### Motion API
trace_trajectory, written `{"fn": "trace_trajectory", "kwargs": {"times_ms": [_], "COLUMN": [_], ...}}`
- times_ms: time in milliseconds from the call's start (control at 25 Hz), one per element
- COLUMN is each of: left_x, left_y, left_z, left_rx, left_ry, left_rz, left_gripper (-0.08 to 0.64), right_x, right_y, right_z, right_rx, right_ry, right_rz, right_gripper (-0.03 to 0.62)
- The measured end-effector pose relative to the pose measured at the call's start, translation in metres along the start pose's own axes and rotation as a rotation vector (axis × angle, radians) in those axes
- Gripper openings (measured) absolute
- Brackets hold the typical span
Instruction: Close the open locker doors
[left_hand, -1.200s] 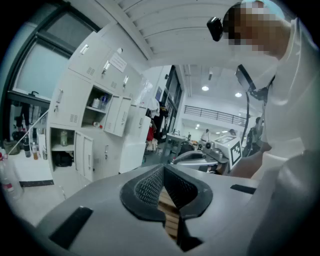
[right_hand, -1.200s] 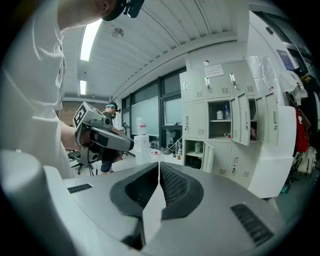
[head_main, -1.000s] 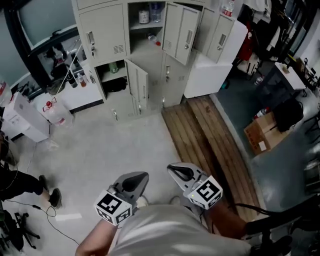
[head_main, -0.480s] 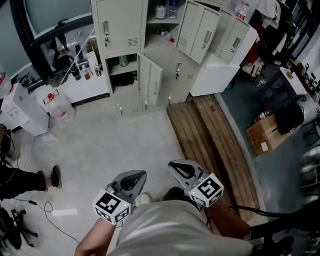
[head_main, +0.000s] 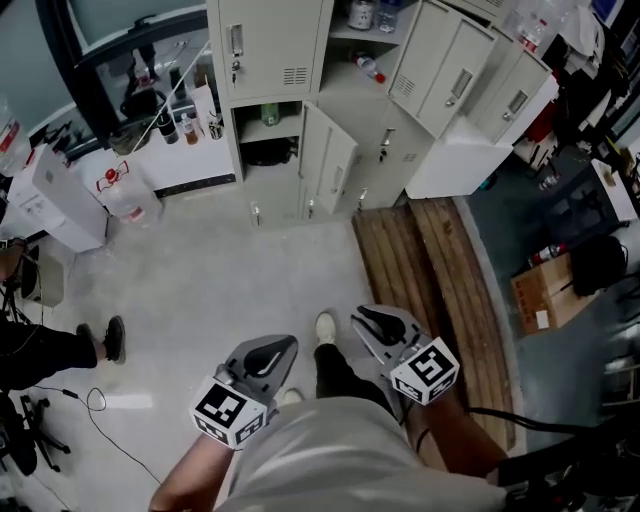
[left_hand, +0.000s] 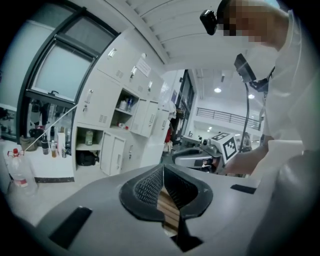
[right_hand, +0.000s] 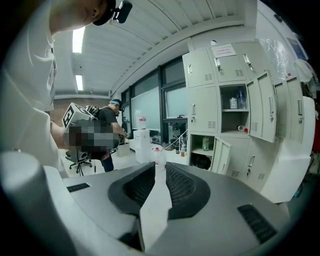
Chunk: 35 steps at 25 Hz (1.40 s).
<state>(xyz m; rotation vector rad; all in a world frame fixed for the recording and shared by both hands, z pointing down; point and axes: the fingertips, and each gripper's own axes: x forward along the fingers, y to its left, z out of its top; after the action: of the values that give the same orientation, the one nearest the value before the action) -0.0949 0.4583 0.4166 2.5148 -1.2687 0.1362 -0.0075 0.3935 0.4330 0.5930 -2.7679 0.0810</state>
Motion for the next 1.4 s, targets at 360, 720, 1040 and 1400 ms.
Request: {"fn": "trace_trajectory", "kwargs": {"times_ms": [360, 720, 1040, 1400], "left_x": [0.094, 0.203, 0.251, 0.269], "left_y": [0.091, 0.141, 0.172, 0.2], "left_z": [0.059, 0.113, 0.128, 0.136], "left_rx": [-0.026, -0.041, -0.04, -0.022], "left_ry": [0.015, 0.001, 0.029, 0.049], "left_rz": [0.102, 0.118, 0.148, 0.135], "left_gripper": [0.012, 0.012, 0.012, 0.012], "right_x": [0.081, 0.123, 0.164, 0.212], "right_y": [-0.141, -0.286, -0.366, -0.408], "right_z": [0.034, 0.038, 0.014, -0.004], "right_rx": [-0.028, -0.028, -0.025, -0.056], "right_ry": [-0.05, -0.057, -0.005, 0.047], "right_rz": [0.06, 0.064, 0.094, 0.101], "right_gripper": [0.028, 0.073, 0.091, 0.091]}}
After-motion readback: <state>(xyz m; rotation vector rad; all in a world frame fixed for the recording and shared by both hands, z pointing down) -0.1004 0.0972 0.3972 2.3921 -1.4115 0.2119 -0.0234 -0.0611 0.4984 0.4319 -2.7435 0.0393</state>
